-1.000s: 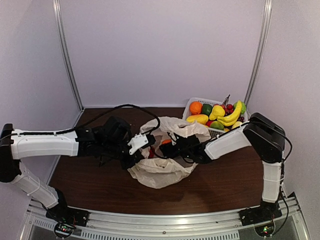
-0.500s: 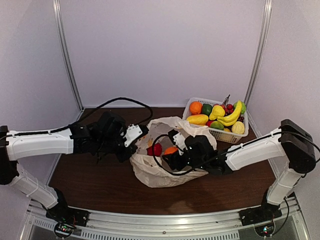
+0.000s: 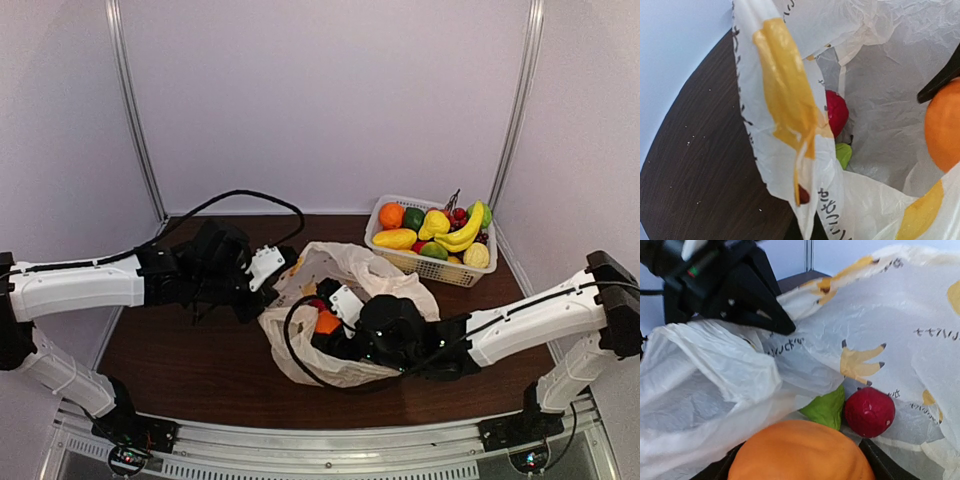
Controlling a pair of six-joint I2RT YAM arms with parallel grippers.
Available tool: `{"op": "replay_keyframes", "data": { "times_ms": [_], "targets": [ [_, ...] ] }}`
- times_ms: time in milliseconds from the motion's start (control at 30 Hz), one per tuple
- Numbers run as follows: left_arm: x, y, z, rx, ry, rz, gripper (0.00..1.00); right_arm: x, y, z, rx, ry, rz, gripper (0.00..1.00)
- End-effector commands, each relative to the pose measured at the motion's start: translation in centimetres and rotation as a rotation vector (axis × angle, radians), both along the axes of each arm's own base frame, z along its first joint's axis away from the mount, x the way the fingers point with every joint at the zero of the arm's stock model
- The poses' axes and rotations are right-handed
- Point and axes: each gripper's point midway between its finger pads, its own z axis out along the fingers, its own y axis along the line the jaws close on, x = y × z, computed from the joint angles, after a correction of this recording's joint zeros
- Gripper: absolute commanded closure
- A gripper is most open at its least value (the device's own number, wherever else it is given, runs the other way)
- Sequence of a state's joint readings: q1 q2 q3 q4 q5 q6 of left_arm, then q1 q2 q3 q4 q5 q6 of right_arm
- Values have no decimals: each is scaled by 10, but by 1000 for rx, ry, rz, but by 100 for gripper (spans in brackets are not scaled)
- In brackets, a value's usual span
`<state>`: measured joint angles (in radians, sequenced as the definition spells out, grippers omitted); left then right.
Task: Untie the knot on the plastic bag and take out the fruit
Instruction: Pick up the fake fruit from the takeout bag.
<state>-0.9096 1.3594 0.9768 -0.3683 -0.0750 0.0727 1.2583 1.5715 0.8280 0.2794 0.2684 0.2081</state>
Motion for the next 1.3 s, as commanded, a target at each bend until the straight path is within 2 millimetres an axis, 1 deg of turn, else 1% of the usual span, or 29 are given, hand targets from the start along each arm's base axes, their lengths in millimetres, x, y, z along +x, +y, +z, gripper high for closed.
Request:
{"op": "replay_keyframes", "data": {
  "times_ms": [0,100,300,367,433,533,633,700,833,933,1033,1100,1200,1267],
  "targets": [
    [12,3,23,-36,-53,53,100,-3,-16,70,107,-92,-84,41],
    [14,9,30,-37,-74,76,100,-12,-25,92,170,-94,-74,40],
    [12,12,39,-61,-95,77,100,-25,-49,131,311,-106,-73,39],
    [13,13,39,-58,-95,82,100,-32,-52,145,360,-109,-50,39],
    [14,13,36,-51,-91,90,100,-40,-50,160,416,-104,-2,38],
    [17,14,31,-34,-77,109,100,-57,-35,179,477,-82,124,37],
    [14,7,26,-45,-44,91,100,-71,-14,187,490,-61,220,37],
    [11,2,25,-63,-23,67,100,-78,0,190,497,-52,267,37],
    [5,-7,25,-98,6,26,100,-93,31,202,529,-46,355,38],
    [3,-9,25,-107,17,15,100,-101,45,219,566,-64,392,38],
    [3,-9,24,-104,16,19,100,-100,48,241,607,-95,383,38],
    [7,-5,22,-86,6,46,100,-92,43,254,602,-132,334,38],
    [19,8,18,-47,4,106,100,-73,26,272,552,-192,215,37],
    [31,19,18,-64,33,176,100,-57,7,283,502,-228,107,37]
  ]
}}
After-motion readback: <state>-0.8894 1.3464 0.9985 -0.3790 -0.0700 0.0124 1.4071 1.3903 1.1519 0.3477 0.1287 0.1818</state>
